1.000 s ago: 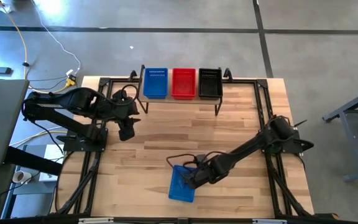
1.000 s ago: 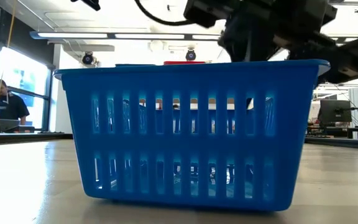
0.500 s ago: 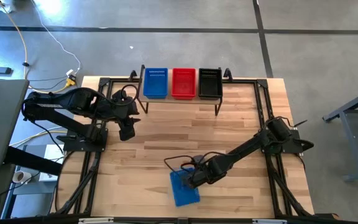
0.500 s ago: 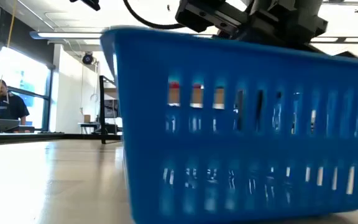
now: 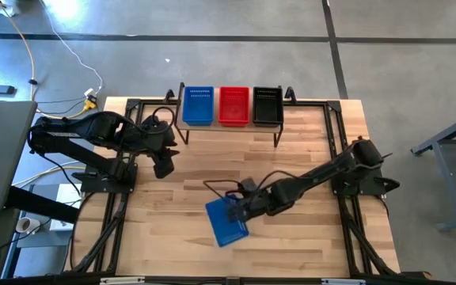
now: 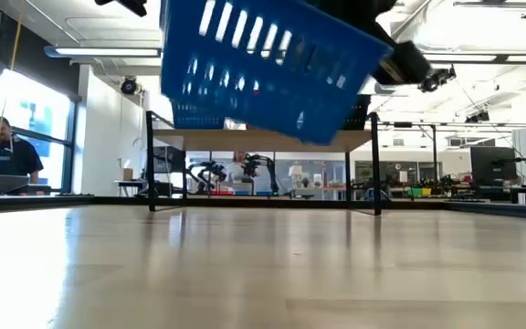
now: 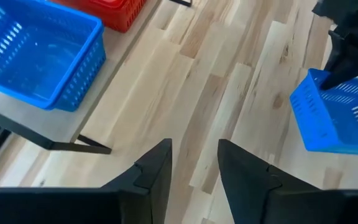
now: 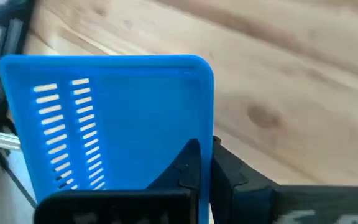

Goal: Stack baskets on shelf by color
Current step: Stack the blue basket into the blue baskets on the shelf

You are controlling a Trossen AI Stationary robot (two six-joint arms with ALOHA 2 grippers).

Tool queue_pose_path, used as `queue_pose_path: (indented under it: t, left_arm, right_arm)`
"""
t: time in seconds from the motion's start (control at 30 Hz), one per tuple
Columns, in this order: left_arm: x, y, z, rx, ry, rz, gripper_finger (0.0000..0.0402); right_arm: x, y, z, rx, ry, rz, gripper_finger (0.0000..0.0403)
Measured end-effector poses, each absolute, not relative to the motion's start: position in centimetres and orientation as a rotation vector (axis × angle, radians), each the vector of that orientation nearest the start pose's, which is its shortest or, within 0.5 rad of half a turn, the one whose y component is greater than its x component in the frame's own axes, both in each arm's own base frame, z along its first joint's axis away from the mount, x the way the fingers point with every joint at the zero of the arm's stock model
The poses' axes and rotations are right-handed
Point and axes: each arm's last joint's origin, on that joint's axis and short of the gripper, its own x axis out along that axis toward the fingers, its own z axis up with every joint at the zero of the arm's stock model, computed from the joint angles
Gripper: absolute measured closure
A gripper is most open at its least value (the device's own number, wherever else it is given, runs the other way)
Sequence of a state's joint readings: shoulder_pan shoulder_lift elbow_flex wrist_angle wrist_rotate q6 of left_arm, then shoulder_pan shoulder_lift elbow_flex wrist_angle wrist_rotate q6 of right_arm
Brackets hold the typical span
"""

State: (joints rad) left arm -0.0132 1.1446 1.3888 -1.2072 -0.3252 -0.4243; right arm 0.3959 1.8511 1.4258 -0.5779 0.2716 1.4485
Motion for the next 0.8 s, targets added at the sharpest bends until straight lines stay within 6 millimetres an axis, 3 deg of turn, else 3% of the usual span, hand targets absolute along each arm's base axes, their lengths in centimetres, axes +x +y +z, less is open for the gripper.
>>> queue_pose_path:
  t: [0.5, 0.67, 0.8]
  left_arm:
    - [19.1, 1.9, 38.6, -0.470, 0.763, 0.638, 0.0214]
    - [19.8, 1.9, 39.1, -0.610, 0.634, 0.658, 0.0214]
    - [20.5, 1.7, 39.3, -0.626, 0.586, 0.651, 0.0218]
  right_arm:
    - [35.8, 7.8, 30.2, 0.750, 0.554, -0.497, 0.0402]
    - [35.3, 5.7, 31.7, 0.673, 0.463, -0.576, 0.0403]
    - [35.3, 4.8, 31.9, 0.627, 0.414, -0.655, 0.0403]
